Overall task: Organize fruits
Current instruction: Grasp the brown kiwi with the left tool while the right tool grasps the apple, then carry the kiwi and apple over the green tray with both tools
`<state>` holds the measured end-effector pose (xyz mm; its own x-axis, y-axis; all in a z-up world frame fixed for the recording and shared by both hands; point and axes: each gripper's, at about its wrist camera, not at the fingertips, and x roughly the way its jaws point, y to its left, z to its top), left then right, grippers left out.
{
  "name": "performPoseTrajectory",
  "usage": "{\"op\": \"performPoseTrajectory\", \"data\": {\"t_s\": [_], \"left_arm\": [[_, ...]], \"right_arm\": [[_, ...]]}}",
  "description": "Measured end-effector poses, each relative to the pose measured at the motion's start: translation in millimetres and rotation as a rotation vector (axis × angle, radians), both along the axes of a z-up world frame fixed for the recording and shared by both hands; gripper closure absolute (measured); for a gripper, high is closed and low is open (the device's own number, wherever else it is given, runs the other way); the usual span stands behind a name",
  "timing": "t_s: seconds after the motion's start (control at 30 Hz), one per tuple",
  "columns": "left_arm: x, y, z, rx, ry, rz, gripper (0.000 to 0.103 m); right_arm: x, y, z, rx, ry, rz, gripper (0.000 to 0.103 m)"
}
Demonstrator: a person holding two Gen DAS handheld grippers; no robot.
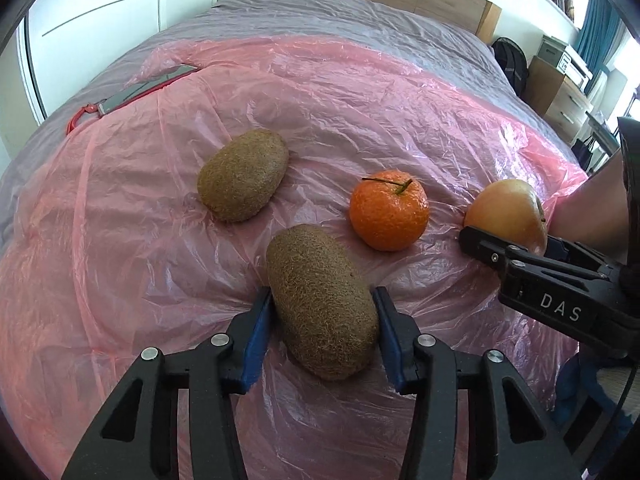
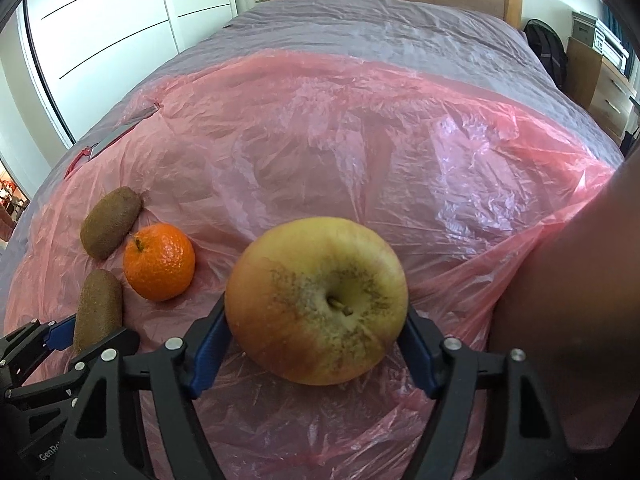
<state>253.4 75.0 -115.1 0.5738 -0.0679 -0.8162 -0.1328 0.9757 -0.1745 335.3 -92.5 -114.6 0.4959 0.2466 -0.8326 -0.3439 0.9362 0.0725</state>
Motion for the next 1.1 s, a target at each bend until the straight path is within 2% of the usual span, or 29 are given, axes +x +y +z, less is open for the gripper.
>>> {"op": "performPoseTrajectory", "data": {"t_s": [0.23,0.53,0.8,1.1], "left_arm": [[-4,10,14,-0.074,-0.018,0.025,0.060],[-26,16,46,-0.087,-0.065,0.050,0.060],[-65,22,68,-0.072,-0.090,0.070,0.060],[-117,29,78,-0.085,-0.109,0.084,0.060]], "right_arm": [[-10,-1,18,0.027,-0.021,-0.008,0.000],[-41,0,55,0.052,-0.068,0.007,0.000],[-85,0,82,0.057,-0.078,0.023,0.000],[-142,-13,100,0.088,-0.057,0.006,0.000]]}}
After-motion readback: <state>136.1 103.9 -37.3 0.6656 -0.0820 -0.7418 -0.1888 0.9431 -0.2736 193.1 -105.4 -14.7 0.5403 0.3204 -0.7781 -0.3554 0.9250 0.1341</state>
